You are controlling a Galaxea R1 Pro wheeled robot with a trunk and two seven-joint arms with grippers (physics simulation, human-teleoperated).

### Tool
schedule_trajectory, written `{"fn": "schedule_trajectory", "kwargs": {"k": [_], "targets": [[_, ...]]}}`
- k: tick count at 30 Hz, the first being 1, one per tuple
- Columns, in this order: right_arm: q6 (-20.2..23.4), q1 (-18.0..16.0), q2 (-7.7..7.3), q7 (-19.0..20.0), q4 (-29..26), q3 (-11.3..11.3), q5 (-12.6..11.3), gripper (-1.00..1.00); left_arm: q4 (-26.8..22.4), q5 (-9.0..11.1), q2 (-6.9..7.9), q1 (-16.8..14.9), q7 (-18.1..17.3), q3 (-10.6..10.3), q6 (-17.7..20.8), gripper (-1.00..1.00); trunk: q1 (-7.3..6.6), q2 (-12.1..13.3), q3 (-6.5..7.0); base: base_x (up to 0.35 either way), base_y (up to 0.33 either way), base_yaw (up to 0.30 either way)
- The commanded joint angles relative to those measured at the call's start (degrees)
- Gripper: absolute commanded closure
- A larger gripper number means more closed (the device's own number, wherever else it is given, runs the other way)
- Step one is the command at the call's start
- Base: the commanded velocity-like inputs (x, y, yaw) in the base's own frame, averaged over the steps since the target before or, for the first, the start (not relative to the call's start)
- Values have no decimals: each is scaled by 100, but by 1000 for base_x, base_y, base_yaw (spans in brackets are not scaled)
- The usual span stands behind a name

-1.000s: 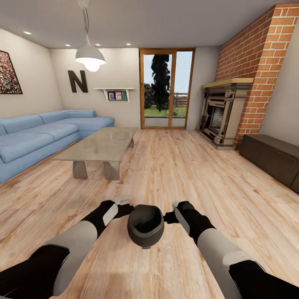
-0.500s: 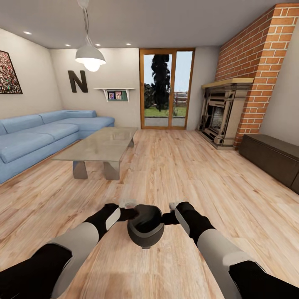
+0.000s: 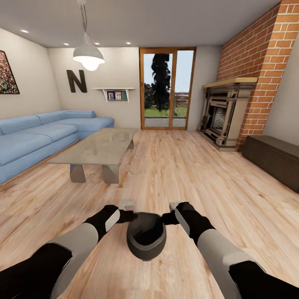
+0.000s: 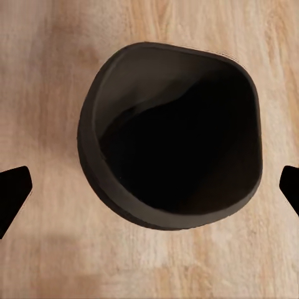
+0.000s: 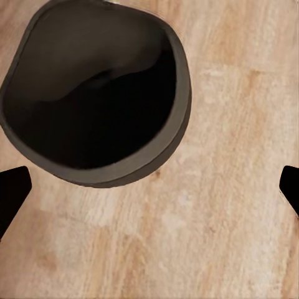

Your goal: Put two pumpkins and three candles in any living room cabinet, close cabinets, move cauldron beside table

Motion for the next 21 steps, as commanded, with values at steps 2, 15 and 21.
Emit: {"fn": "schedule_trajectory", "kwargs": {"k": [2, 15, 21], "targets": [[19, -3, -5, -22, 10, 35, -57, -100, -4, 25, -2, -3, 5, -29, 20, -100, 2, -2, -6, 333, 2, 0], [4, -6, -1, -24, 299, 31, -60, -100, 170, 17, -14, -3, -7, -59, 26, -100, 2, -2, -6, 162, 0, 0], [-495, -12, 8, -33, 731, 37, -64, -100, 359, 16, -18, -3, 2, -71, 11, -100, 2, -2, -6, 137, 0, 0]]}}
